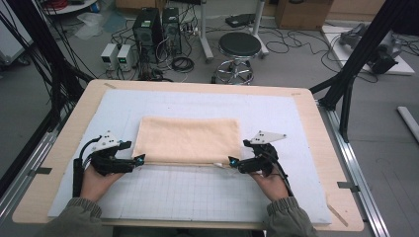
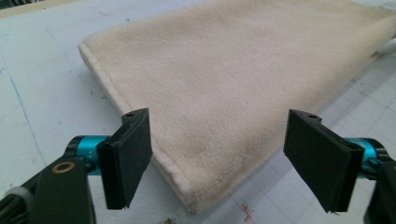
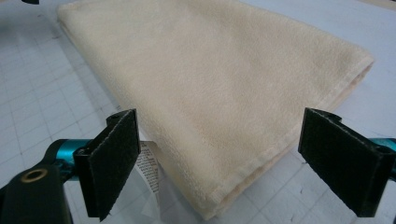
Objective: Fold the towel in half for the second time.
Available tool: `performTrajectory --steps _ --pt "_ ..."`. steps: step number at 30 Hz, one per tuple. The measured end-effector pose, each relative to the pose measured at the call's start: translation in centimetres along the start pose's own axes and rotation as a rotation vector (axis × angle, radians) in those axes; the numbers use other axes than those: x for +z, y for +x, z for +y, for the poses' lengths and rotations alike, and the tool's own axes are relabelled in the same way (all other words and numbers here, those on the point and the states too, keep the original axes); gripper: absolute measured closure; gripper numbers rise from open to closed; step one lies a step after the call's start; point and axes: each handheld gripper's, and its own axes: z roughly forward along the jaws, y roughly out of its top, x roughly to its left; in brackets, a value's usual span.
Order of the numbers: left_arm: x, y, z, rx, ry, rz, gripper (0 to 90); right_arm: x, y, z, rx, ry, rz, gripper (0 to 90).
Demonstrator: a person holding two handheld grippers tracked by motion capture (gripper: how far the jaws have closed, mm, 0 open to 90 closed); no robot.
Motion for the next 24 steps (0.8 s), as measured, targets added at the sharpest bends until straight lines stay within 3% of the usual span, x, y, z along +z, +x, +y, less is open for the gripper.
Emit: performTrajectory --steps 24 --pt "-1.0 -0.6 -0.1 0.002 -0.015 -0.004 10.1 -2.5 0.1 -1.1 -0.014 -0.012 -0.035 11.8"
